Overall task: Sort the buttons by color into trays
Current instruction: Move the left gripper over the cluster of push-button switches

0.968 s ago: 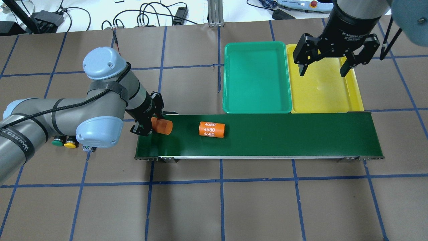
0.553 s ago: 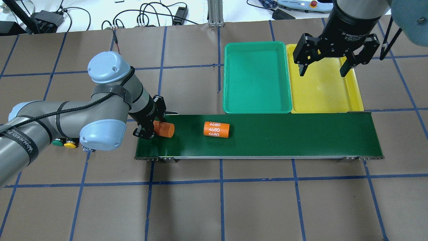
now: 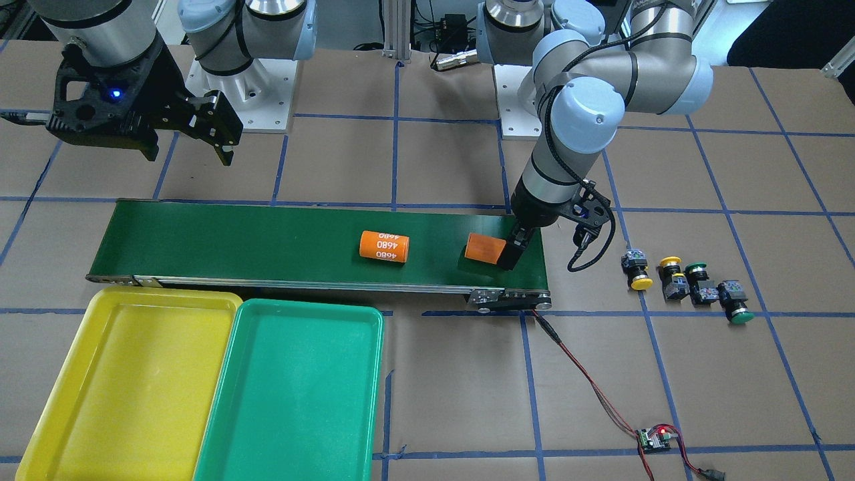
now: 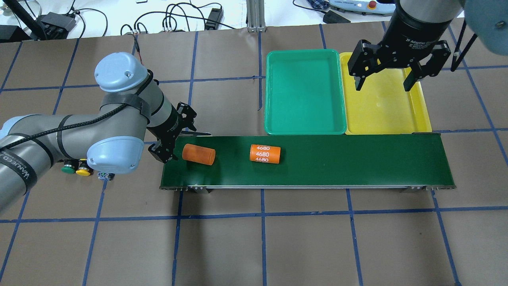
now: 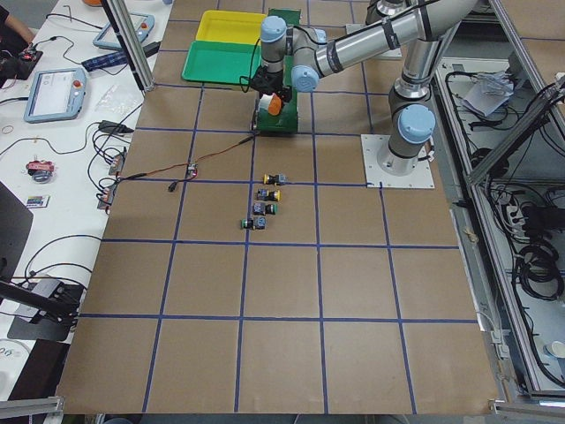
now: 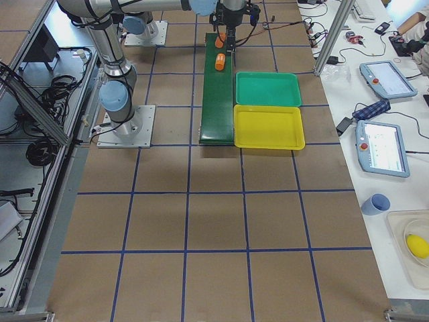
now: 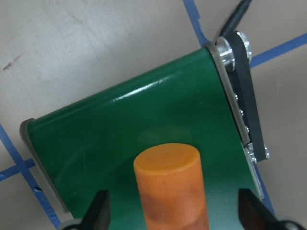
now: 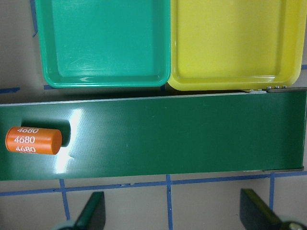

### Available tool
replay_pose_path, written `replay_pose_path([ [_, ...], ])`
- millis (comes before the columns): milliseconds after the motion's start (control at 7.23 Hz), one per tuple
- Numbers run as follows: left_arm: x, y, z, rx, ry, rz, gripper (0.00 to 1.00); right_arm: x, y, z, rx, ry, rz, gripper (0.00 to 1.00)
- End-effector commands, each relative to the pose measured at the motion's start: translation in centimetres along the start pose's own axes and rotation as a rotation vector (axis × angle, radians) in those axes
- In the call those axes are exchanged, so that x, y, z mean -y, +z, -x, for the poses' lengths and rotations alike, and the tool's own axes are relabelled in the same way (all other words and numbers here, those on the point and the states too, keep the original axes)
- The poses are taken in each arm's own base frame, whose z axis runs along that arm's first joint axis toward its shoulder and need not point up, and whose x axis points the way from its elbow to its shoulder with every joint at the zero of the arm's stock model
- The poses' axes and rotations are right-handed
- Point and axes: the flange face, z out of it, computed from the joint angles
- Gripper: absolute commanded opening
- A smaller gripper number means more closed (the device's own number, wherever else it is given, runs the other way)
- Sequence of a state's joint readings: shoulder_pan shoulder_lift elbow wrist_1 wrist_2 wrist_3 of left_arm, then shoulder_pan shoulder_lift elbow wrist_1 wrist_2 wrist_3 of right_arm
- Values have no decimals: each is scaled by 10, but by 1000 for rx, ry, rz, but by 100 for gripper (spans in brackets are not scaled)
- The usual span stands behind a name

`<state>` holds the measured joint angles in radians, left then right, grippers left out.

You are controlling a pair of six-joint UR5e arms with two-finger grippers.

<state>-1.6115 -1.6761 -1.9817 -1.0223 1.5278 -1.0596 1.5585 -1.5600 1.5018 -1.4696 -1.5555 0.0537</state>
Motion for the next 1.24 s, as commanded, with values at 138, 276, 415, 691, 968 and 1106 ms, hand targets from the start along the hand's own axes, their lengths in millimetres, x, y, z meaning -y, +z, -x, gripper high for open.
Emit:
replay_pose_path([
  [138,63,-51,7,76,282,-60,100,0,0,0,0,0,2,100],
  [276,95,-52,19,83,355,-48,100,0,0,0,0,0,2,100],
  [415,117,-44,33,122,494,4,100,0,0,0,0,0,2,100],
  [691,158,-33,51,128,697,38,100,-1,1,0,0,0,2,100],
  [968,182,-22,64,119,942,62,100,-1,1,0,0,0,3,100],
  [1106,192,-13,72,116,984,87,100,-1,1,0,0,0,2,100],
])
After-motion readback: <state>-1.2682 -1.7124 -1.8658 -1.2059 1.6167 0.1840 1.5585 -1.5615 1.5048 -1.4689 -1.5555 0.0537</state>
